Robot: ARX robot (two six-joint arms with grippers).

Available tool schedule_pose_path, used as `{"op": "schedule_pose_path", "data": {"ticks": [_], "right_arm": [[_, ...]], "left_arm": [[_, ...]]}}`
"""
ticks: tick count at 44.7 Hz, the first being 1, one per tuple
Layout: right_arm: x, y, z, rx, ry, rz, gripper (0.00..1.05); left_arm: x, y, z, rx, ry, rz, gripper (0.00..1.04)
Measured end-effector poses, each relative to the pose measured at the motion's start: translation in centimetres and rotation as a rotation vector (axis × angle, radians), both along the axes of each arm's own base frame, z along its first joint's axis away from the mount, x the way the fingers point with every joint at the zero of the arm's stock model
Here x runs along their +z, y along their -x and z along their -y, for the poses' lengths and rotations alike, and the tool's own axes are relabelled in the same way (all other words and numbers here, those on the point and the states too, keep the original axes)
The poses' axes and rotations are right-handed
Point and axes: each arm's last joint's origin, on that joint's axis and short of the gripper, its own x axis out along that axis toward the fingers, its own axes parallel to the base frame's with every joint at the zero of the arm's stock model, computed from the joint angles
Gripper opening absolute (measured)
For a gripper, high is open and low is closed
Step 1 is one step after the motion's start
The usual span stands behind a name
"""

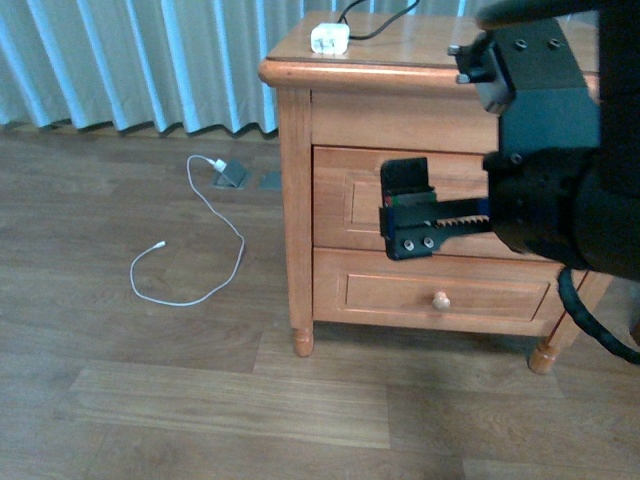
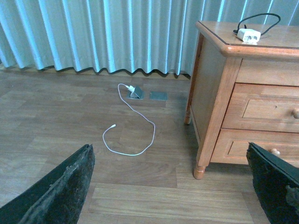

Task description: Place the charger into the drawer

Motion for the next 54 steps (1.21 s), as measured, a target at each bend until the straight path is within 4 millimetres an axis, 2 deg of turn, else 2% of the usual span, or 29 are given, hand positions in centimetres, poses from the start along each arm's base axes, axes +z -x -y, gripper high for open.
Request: {"op": "schedule_pose_path", "data": {"ticks": [8, 17, 35, 54], "right_arm": [[-1.8, -4.6, -1.3, -0.045, 0.02, 0.018, 0.96], [-3.4, -8.3, -0.9, -0.105, 0.05, 0.024, 0.96], [-6.3, -12.1, 0.6, -0.172, 0.099, 0.027, 0.96], [-8.2, -13.8, 1.8, -0.212, 0.11, 0.013, 0.96]], "left_arm": [[0.0, 0.0, 0.0, 0.0, 0.0, 0.0, 0.99], [0.0, 0.0, 0.0, 0.0, 0.0, 0.0, 0.99], [0.0, 0.0, 0.0, 0.0, 0.0, 0.0, 0.99], [0.0, 0.0, 0.0, 0.0, 0.0, 0.0, 0.99]]}}
